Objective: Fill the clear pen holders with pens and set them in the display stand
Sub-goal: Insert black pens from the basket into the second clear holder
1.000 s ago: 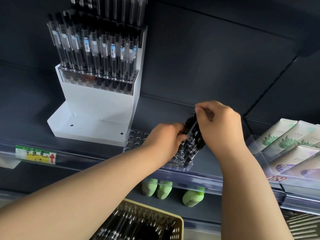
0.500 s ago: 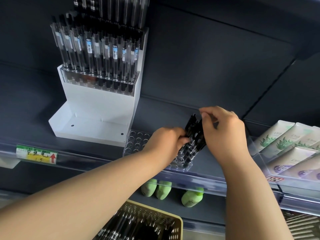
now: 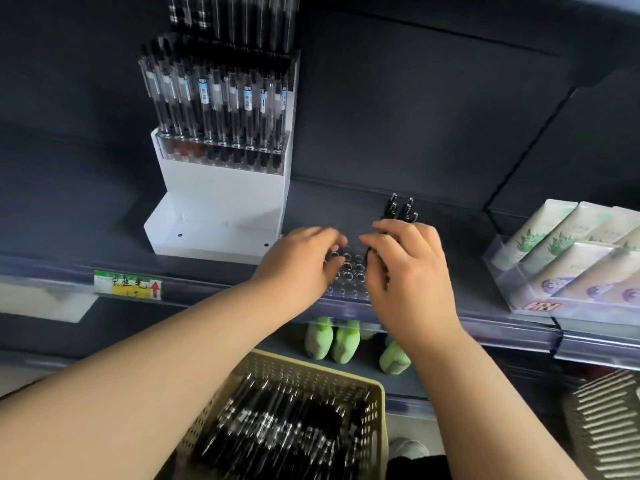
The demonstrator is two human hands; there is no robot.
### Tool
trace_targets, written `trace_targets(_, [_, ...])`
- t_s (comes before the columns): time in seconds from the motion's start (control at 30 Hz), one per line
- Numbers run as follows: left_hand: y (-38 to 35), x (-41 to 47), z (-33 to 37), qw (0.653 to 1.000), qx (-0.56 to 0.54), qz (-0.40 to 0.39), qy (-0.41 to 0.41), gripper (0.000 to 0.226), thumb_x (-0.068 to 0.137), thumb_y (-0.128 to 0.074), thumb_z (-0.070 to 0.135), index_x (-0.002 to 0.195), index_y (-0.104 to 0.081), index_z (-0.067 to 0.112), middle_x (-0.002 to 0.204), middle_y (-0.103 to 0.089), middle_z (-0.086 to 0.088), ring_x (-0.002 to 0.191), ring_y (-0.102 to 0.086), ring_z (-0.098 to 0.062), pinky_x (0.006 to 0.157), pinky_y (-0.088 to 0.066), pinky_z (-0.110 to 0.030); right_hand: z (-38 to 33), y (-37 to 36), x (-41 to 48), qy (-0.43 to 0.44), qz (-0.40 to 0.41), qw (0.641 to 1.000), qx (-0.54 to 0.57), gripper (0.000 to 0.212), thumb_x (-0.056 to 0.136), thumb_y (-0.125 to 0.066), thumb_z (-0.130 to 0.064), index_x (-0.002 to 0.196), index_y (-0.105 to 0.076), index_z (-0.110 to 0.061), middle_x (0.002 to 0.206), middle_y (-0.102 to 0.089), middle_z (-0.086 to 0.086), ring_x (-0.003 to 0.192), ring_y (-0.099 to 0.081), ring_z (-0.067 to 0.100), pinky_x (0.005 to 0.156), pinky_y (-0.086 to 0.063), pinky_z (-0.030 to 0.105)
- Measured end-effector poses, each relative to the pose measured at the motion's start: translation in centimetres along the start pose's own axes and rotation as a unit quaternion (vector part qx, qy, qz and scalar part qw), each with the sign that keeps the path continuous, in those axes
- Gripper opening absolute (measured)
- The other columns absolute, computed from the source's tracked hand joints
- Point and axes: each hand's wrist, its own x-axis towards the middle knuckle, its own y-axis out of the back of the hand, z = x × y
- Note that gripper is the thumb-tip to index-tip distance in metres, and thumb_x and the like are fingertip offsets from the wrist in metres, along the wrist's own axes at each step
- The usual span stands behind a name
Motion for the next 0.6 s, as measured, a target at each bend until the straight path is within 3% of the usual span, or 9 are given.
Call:
trace_targets(0.13, [2.3, -3.5, -0.5, 0.998, 0.055, -0.006, -0.030, 0.028, 0.088, -0.059, 0.024, 0.116, -0.059, 0.021, 0.114, -0.062, 0.002, 0.105, -0.054, -0.020, 0.085, -0.042, -0.031, -2.1, -0.6, -2.6, 0.048, -0.028, 0.998, 0.008, 0.022, 0.076, -0.061, 0.004, 0.096, -0.069, -0.003, 0.103, -0.065, 0.012, 0.090, -0.058, 0.033, 0.077, -0.049, 0.042])
trace_targets(0.23, [2.9, -6.8, -1.7, 0.996, 0.071, -0.045, 0.003, 0.031, 0.090, -0.055, 0.026, 0.121, -0.057, 0.023, 0.119, -0.059, 0.004, 0.110, -0.050, -0.018, 0.090, -0.042, -0.033, -3.2, -1.8, -6.0, 0.004, -0.135, 0.991, 0.021, 0.022, 0.076, -0.064, 0.005, 0.096, -0.070, -0.002, 0.099, -0.066, 0.013, 0.087, -0.058, 0.035, 0.075, -0.051, 0.045])
trace_targets(0.37, [1.5, -10.9, -3.6, 0.977, 0.140, -0.162, 0.014, 0.030, 0.093, -0.050, 0.028, 0.122, -0.055, 0.024, 0.120, -0.057, 0.005, 0.114, -0.046, -0.017, 0.091, -0.040, -0.033, -4.2, -3.8, -10.3, -0.052, -0.350, 0.935, -0.009, 0.033, 0.088, -0.049, -0.010, 0.118, -0.062, -0.012, 0.122, -0.058, 0.007, 0.110, -0.046, 0.029, 0.095, -0.039, 0.040])
trace_targets(0.5, [-0.7, -13.6, -5.2, 0.947, 0.167, -0.268, 0.055, 0.027, 0.094, -0.048, 0.024, 0.120, -0.056, 0.023, 0.115, -0.057, 0.001, 0.108, -0.051, -0.022, 0.081, -0.045, -0.035, -5.0, -5.5, -13.4, -0.142, -0.428, 0.892, -0.003, 0.029, 0.089, -0.045, -0.011, 0.112, -0.062, -0.012, 0.116, -0.057, 0.007, 0.109, -0.046, 0.027, 0.089, -0.044, 0.037])
trace_targets(0.6, [-2.3, -15.5, -6.2, 0.921, 0.192, -0.326, 0.096, 0.027, 0.094, -0.043, 0.017, 0.117, -0.057, 0.023, 0.113, -0.055, 0.000, 0.097, -0.052, -0.022, 0.073, -0.046, -0.035, -5.3, -6.5, -15.6, -0.209, -0.500, 0.841, -0.002, 0.036, 0.086, -0.047, -0.006, 0.118, -0.060, -0.014, 0.121, -0.055, 0.010, 0.114, -0.048, 0.028, 0.095, -0.045, 0.035])
